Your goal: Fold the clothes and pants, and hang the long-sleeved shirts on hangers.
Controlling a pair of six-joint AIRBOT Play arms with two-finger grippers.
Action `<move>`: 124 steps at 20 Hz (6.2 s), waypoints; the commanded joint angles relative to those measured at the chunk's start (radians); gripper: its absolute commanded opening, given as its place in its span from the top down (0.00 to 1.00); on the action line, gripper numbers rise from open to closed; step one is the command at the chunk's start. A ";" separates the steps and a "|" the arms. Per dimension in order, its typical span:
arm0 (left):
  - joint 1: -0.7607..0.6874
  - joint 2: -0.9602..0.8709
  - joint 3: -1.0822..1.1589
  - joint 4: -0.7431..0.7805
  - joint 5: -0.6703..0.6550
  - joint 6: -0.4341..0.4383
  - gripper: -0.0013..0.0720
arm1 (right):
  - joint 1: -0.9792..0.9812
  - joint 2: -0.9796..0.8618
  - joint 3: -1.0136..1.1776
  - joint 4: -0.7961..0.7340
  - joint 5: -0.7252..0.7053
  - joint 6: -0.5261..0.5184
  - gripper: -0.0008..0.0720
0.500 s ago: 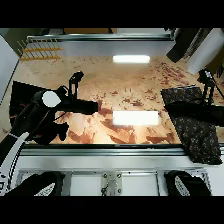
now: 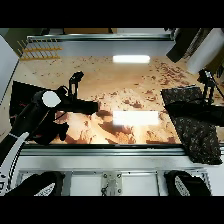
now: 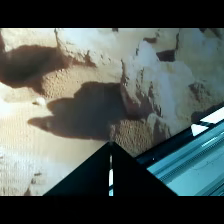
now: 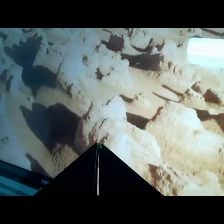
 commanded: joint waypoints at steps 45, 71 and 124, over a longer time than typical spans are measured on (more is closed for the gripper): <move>-0.452 -0.110 0.202 0.546 -0.336 0.299 0.97 | 0.001 -0.001 0.001 0.132 0.001 0.001 0.96; 0.158 0.295 -0.278 0.444 -0.225 0.198 0.97 | 0.497 -1.096 0.445 0.195 -0.273 0.031 0.28; 0.306 -0.169 -0.433 -0.208 0.123 0.043 0.14 | 0.399 -0.266 0.314 -0.264 -0.222 0.234 0.97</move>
